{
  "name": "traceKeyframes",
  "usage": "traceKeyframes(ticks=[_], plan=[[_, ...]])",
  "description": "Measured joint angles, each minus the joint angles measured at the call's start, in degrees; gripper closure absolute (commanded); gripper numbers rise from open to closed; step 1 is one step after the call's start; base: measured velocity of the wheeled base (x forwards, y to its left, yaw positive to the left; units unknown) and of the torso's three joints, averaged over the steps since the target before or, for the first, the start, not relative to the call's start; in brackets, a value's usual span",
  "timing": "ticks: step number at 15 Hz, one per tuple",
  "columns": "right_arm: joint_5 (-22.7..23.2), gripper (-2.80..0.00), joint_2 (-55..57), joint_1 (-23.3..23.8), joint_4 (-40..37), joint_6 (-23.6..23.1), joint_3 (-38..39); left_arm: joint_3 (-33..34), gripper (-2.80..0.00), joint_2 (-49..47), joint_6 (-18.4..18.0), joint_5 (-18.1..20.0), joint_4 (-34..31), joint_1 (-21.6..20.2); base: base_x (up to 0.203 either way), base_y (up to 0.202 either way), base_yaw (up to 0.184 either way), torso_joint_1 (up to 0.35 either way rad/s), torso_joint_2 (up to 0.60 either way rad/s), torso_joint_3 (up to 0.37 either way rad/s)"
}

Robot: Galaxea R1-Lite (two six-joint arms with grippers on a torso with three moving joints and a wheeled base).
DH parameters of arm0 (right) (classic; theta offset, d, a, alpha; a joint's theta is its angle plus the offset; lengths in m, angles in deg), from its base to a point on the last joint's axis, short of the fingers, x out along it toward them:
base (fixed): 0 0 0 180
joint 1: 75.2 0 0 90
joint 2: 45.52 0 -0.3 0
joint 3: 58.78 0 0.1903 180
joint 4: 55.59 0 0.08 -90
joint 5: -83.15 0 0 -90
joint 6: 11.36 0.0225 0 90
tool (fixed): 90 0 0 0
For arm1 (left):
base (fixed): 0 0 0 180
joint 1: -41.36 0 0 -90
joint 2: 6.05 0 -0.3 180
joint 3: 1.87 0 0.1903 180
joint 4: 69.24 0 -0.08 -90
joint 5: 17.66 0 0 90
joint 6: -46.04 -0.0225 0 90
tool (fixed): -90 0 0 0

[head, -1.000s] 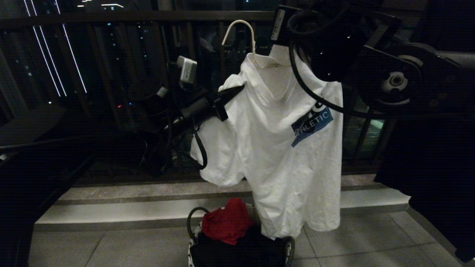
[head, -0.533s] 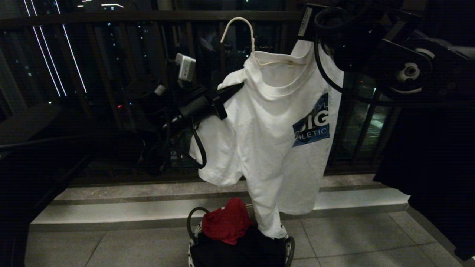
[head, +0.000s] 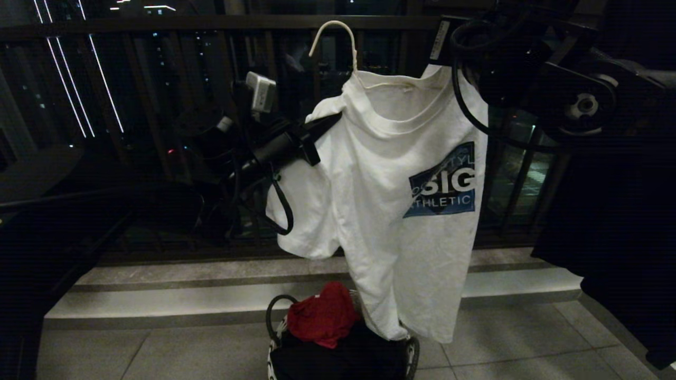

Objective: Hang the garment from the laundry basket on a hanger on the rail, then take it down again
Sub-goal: Hang the clothes on the clothes rack

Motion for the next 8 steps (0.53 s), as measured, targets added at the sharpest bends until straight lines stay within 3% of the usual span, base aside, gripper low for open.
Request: traceKeyframes(ticks=[8], plan=[[0.11, 0.0, -2.98, 1.29, -1.73, 0.1, 6.31, -0.6, 0.0, -0.49, -2.34, -0.89, -1.29, -0.35, 0.0, 0.0, 0.0, 0.0, 0.0, 0.0]])
